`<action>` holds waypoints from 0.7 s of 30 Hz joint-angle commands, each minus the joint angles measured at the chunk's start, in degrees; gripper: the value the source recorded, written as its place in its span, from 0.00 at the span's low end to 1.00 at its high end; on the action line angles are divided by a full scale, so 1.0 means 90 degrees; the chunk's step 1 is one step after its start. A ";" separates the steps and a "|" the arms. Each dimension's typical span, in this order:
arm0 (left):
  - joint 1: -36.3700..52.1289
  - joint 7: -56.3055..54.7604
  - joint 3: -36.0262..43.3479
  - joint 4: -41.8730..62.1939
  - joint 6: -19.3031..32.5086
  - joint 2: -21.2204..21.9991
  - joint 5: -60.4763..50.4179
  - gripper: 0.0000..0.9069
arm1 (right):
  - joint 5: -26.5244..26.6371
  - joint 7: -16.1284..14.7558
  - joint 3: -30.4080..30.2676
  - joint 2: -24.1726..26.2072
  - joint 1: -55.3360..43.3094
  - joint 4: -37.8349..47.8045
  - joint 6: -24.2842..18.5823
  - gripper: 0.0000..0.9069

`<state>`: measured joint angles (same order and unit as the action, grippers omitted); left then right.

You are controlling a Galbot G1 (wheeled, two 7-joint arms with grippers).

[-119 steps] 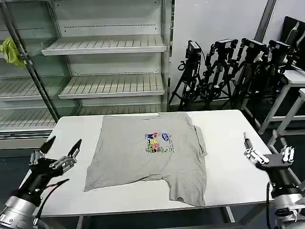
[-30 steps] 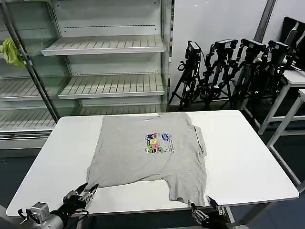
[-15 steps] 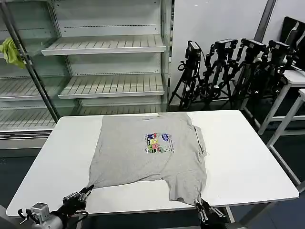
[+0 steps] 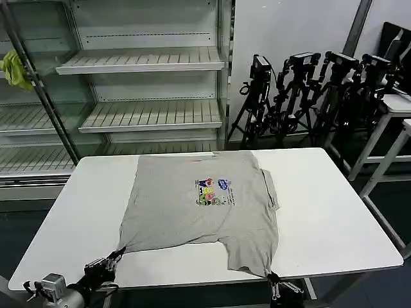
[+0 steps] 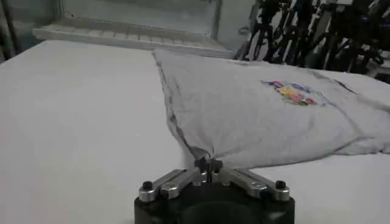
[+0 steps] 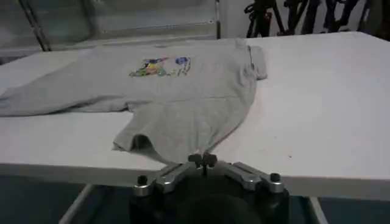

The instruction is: Fold and organize the clothes.

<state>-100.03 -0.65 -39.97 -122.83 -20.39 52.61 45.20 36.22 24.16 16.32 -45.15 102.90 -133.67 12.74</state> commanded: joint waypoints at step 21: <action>-0.1797 -0.0072 -0.1158 -0.1350 0.0113 -0.0083 -0.0059 0.07 | 0.0116 0.0449 0.1589 0.0736 0.1432 -0.1610 -0.0308 0.00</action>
<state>-112.13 -1.27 -47.43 -131.47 -19.70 51.33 44.87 38.15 27.31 27.25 -39.59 113.48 -145.01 11.35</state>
